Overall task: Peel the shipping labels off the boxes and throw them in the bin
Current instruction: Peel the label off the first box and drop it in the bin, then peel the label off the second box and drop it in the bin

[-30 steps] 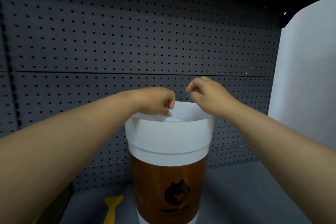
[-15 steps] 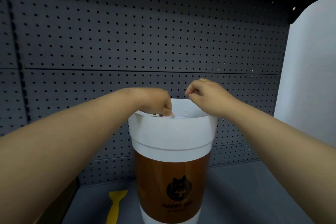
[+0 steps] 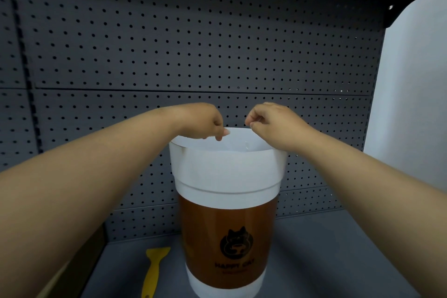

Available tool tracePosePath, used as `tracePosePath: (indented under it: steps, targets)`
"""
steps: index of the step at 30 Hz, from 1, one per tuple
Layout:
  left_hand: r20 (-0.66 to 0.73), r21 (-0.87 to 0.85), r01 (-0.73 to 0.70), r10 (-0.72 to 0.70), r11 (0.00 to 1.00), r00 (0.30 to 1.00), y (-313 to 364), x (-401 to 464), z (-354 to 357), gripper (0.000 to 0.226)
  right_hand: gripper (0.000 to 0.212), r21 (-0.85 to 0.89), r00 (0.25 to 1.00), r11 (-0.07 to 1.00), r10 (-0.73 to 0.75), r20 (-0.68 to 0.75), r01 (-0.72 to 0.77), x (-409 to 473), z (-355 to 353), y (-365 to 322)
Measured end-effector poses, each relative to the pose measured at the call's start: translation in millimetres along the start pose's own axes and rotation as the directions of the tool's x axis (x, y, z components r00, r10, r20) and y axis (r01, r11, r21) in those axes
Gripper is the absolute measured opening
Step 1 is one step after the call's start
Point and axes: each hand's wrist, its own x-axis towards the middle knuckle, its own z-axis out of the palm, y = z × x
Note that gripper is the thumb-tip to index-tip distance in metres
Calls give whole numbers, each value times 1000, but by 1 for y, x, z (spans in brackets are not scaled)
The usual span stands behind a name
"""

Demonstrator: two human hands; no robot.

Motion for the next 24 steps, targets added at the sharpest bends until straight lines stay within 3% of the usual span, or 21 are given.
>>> tracePosePath:
  steps: [5,14,24]
  targets:
    - [-35,-26,4,-5,1000,999,-4,-4,-6,28,18,24,1000,1000,-2,-5,2,-1,-2,-3]
    - [-324,203,80,-10,976,946,-21,-25,7,43,14,44,998,997,-59,5,58,-1,2,-36]
    - [-485,233,203,-67,951,872,-94,-127,4,40,15,70,973,971,-229,-8,229,9,46,-148]
